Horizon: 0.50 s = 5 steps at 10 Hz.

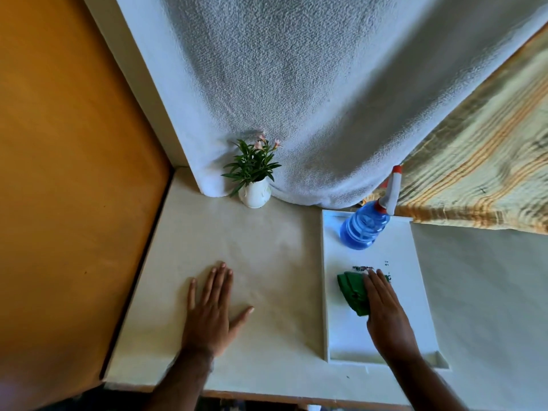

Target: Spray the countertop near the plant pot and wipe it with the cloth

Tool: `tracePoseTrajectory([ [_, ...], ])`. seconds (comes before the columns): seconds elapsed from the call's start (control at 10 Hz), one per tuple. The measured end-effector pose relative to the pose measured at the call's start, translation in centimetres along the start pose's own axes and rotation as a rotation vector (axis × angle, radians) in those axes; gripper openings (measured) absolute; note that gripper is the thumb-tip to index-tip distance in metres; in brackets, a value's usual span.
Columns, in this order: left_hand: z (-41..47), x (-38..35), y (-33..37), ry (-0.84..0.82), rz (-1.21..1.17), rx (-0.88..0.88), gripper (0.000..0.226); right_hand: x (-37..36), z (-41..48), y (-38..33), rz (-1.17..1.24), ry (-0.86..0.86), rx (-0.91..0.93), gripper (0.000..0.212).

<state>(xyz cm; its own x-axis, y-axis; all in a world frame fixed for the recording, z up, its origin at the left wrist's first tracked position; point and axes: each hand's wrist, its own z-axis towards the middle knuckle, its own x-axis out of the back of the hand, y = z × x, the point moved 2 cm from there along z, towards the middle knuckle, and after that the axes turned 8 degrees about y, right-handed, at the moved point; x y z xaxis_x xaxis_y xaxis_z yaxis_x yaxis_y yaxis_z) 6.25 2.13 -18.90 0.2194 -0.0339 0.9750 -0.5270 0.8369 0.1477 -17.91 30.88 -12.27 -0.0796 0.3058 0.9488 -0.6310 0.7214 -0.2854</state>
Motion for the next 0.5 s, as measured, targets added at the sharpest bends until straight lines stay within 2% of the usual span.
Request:
tracePoseTrajectory([
  [0.1, 0.0, 0.1, 0.1, 0.031, 0.009, -0.001, 0.094, -0.6, -1.0, 0.4, -0.057, -0.045, 0.02, 0.08],
  [0.2, 0.1, 0.2, 0.2, 0.021, 0.017, -0.006, 0.094, -1.0, -1.9, 0.9, -0.12, -0.082, 0.099, 0.086],
  [0.3, 0.0, 0.1, 0.4, 0.013, 0.037, -0.018, 0.093, -1.6, -2.4, 1.0, -0.188, -0.142, 0.104, 0.095],
  [0.4, 0.0, 0.5, 0.5, -0.021, 0.047, -0.011, 0.094, -1.3, -2.4, 0.3, -0.207, -0.161, 0.084, 0.107],
  [0.5, 0.7, 2.0, 1.3, -0.091, 0.039, 0.014, 0.099, 0.1, -1.0, -1.8, -0.165, -0.13, 0.137, 0.109],
])
